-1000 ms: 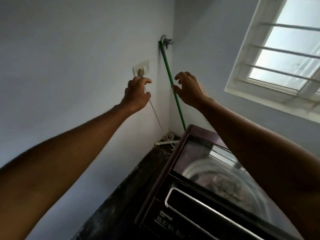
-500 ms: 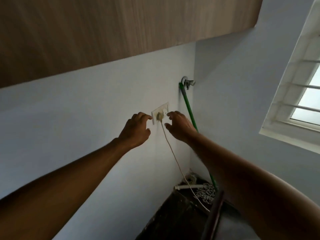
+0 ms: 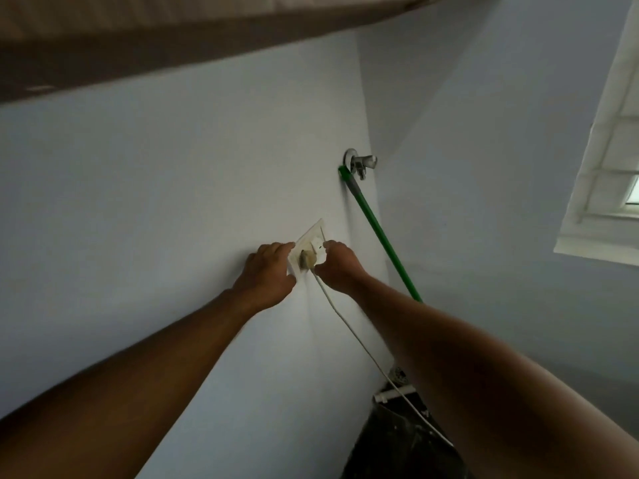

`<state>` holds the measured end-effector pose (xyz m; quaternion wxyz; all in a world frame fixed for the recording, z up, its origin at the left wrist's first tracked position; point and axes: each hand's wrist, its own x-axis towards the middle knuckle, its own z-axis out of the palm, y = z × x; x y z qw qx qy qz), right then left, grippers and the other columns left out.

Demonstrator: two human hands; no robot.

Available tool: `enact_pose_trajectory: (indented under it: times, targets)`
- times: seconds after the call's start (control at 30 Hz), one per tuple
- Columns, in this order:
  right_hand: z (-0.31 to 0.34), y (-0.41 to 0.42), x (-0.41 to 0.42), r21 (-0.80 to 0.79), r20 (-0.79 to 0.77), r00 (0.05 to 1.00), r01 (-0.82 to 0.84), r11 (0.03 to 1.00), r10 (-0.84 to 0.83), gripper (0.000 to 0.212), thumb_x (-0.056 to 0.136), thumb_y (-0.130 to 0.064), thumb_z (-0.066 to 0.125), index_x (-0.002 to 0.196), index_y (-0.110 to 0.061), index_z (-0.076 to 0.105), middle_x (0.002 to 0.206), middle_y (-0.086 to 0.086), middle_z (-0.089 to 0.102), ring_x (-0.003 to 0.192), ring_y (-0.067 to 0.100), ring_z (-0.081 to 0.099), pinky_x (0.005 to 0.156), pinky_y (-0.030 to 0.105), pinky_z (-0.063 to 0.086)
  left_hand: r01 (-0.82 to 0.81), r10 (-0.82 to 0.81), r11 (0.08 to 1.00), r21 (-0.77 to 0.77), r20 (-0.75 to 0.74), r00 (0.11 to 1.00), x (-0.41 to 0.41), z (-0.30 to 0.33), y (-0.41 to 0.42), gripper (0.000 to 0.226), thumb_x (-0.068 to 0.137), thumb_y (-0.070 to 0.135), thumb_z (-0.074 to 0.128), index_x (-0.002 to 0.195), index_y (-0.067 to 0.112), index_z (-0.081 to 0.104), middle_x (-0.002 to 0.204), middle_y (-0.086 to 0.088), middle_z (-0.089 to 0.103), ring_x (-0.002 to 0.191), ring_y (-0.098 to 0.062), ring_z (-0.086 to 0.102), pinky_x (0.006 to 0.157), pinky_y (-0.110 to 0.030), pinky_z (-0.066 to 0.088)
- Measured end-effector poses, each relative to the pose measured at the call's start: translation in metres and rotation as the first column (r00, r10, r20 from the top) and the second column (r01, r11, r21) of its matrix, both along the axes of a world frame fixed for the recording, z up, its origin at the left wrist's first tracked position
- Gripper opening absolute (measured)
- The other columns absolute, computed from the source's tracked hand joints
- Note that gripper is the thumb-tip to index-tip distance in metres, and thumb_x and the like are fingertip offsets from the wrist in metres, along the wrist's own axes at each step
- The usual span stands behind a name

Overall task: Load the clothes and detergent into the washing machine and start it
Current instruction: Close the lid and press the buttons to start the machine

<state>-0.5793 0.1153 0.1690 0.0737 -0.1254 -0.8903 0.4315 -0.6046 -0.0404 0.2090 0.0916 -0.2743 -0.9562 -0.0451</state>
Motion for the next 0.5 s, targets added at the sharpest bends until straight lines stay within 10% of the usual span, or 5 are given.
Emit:
enact_pose_trajectory:
  times: [0.33, 0.5]
  targets:
    - [-0.041, -0.011, -0.053, -0.151, 0.059, 0.998, 0.023, 0.988, -0.015, 0.059, 0.078, -0.039, 0.043, 0.129, -0.010, 0.051, 0.129, 0.012, 0.058, 0.120, 0.036, 0.053, 0.100, 0.049, 0.046, 0.034, -0.059, 0.981, -0.189, -0.125, 0.990, -0.052, -0.020, 0.017, 0.070, 0.089, 0.031, 0.062, 0.151, 0.029, 0.030, 0.152, 0.007, 0.039, 0.136, -0.021, 0.029, 0.110, -0.035, 0.025]
    - [-0.041, -0.024, -0.055, -0.211, 0.089, 0.995, 0.052, 0.976, -0.034, 0.065, 0.084, -0.017, 0.055, 0.146, -0.014, 0.037, 0.142, 0.010, 0.048, 0.132, 0.033, 0.041, 0.106, 0.051, 0.041, 0.053, -0.085, 0.967, -0.251, -0.119, 0.989, -0.047, -0.029, 0.014, 0.074, 0.086, 0.031, 0.061, 0.151, 0.026, 0.028, 0.154, 0.009, 0.033, 0.139, -0.019, 0.021, 0.109, -0.033, 0.019]
